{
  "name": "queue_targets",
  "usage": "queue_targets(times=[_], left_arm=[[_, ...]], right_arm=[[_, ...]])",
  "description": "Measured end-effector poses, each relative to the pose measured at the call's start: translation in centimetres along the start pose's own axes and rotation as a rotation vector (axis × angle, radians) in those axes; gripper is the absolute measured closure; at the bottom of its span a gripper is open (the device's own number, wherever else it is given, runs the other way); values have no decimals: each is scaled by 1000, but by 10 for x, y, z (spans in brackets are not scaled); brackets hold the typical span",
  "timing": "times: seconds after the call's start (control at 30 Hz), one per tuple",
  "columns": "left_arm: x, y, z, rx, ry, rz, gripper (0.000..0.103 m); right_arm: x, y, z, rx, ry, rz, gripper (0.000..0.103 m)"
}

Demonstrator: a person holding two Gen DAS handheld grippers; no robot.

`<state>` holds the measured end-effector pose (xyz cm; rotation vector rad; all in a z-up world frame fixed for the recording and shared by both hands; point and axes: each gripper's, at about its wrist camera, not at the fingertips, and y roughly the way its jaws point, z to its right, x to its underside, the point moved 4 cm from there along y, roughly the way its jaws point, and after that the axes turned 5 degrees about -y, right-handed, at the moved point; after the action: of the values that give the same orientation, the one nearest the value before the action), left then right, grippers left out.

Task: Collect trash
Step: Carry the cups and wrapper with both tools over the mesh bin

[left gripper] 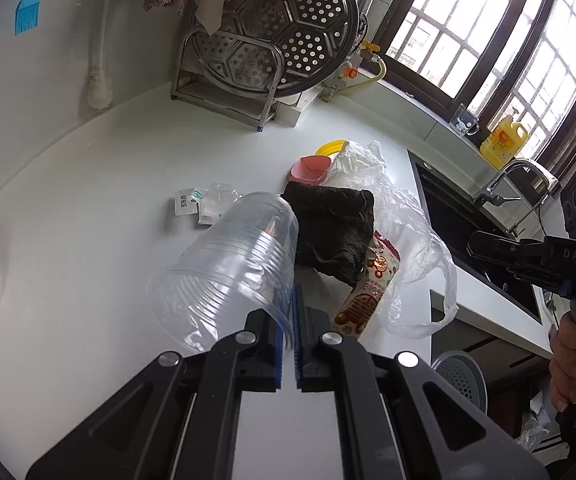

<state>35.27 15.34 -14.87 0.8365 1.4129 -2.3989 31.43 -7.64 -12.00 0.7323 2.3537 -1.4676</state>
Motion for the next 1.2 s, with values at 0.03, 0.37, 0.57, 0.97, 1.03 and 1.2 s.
queue_targets(times=[0.03,0.37,0.57,0.97,1.03,1.2], left_arm=[[1,-1,1,1,1,0,98],[4,-10,3,5,3,18,98],[3,-17,0,-3,14,36,98],[8,-22,-9,2,-1,47,98],[7,-25,-9,1,3,54,98],[4,-31,-7,3,2,70,98]], right_arm=[[2,4,2,-1,-2,-19,97],[25,39,-19,35,-36,-96,62],[29,74,-17,162,-28,-144,62],[26,107,-28,310,-117,-148,86],[25,97,-31,255,-114,-127,86],[18,68,-37,38,-50,-83,86]])
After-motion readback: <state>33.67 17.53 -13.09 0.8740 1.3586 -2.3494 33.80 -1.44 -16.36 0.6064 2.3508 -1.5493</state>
